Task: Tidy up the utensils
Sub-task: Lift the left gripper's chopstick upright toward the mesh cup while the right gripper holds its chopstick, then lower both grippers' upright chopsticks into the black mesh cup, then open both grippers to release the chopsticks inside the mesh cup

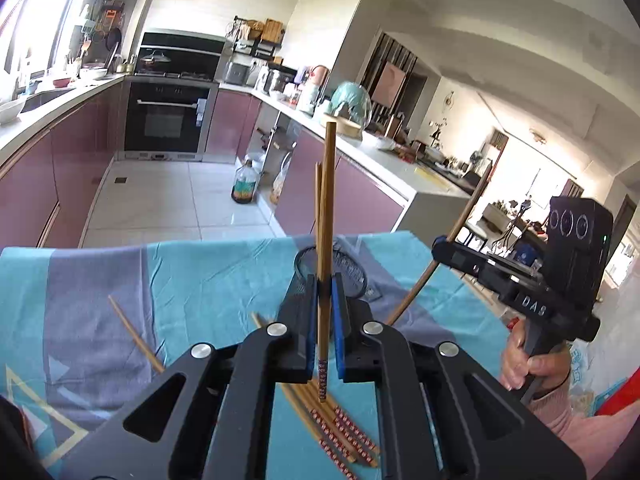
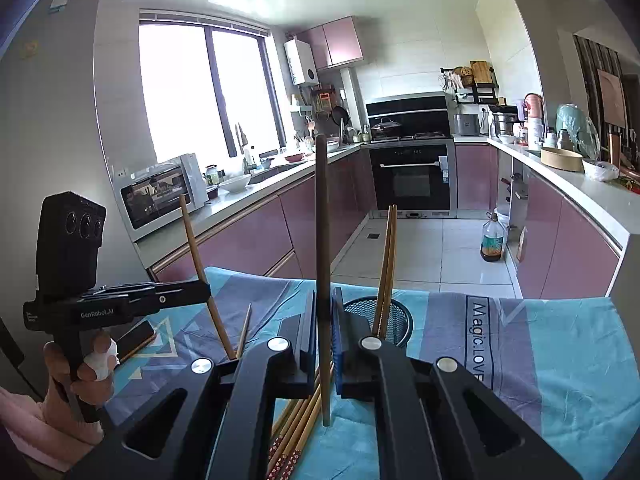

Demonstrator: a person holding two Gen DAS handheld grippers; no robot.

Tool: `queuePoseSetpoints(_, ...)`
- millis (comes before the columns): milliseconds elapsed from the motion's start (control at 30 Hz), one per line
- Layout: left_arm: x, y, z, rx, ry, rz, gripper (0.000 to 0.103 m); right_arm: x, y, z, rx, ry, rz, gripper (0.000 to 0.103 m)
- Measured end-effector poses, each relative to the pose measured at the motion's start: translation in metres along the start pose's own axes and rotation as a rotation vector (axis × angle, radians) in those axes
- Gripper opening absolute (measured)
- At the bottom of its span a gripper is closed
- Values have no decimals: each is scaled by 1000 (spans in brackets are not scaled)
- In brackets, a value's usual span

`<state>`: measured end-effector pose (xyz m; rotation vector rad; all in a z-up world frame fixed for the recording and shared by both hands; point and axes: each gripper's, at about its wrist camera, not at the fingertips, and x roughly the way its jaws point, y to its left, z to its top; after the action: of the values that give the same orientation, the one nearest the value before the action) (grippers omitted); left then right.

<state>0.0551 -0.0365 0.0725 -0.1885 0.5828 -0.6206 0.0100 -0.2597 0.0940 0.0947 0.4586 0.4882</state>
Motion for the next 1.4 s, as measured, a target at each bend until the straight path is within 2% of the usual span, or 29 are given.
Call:
queuePoseSetpoints(467, 12, -34, 69, 83, -108, -2, 8, -10, -4, 47, -53, -89, -36, 5)
queuePoseSetpoints(633, 25, -44, 83, 111, -124, 28, 8, -7, -12, 60, -45, -121, -49, 5)
queuePoseSetpoints(767, 45, -51, 83, 128, -99, 61, 8, 7, -20, 64, -38, -108, -61, 5)
queuePoseSetpoints(933, 76, -52, 66, 140, -33, 111, 8, 33, -30, 55, -14, -56, -75, 5)
queuePoseSetpoints(1233, 110, -35, 41, 116, 67, 108, 8, 75, -41, 29, 14, 76, -98, 5)
queuePoseSetpoints(1400, 122, -21, 40, 110, 99, 108, 8, 90, -46, 22, 37, 133, -107, 5)
